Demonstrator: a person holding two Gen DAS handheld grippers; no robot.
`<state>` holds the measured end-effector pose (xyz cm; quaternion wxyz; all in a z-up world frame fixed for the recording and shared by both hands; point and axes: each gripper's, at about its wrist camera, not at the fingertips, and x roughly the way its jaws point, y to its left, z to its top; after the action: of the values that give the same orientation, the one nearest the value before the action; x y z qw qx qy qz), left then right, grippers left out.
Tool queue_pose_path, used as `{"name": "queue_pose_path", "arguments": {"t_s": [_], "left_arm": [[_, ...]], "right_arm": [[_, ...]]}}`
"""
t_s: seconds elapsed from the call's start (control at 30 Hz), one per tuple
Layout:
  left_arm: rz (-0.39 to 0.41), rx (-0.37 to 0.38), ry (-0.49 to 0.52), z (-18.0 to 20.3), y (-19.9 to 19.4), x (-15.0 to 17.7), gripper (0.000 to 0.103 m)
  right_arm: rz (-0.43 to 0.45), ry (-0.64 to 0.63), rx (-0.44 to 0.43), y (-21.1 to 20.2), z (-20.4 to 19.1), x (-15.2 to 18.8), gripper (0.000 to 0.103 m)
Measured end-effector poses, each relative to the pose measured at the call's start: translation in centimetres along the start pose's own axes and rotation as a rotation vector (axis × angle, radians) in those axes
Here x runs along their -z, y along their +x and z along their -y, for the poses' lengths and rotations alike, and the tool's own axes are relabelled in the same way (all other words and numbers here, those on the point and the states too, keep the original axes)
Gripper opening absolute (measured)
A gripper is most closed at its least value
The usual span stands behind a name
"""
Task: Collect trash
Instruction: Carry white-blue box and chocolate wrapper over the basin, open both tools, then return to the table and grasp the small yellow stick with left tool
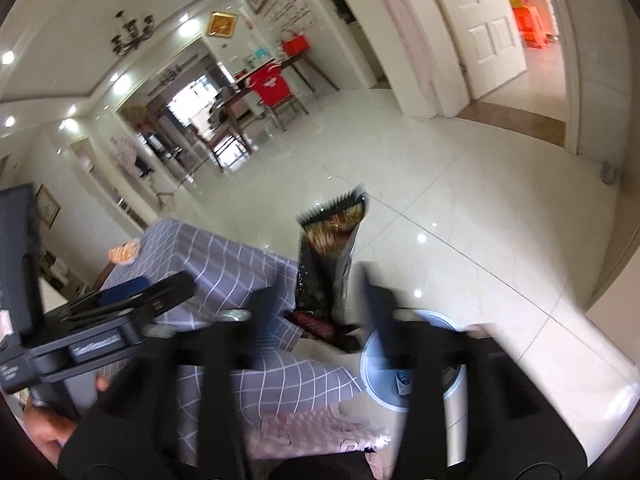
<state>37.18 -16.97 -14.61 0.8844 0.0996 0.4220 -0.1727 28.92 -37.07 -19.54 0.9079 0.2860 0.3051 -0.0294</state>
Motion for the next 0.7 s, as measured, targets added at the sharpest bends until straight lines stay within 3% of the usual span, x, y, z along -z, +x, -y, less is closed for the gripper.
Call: {"name": "queue_pose_path", "arguments": {"t_s": [0.37,0.7], "left_arm": [[0.019,0.003,-0.009,-1.4,-1.3,0.1,0.085],[0.06,0.009,-0.049,-4.8,-4.3,0.7,0.085]], "right_arm": [[-0.014,-0.015,0.005,0.1,-1.2,0.4,0.073],[-0.007,-0.078,-0.012,-0.6,-6.0,0.2,0.073]]}}
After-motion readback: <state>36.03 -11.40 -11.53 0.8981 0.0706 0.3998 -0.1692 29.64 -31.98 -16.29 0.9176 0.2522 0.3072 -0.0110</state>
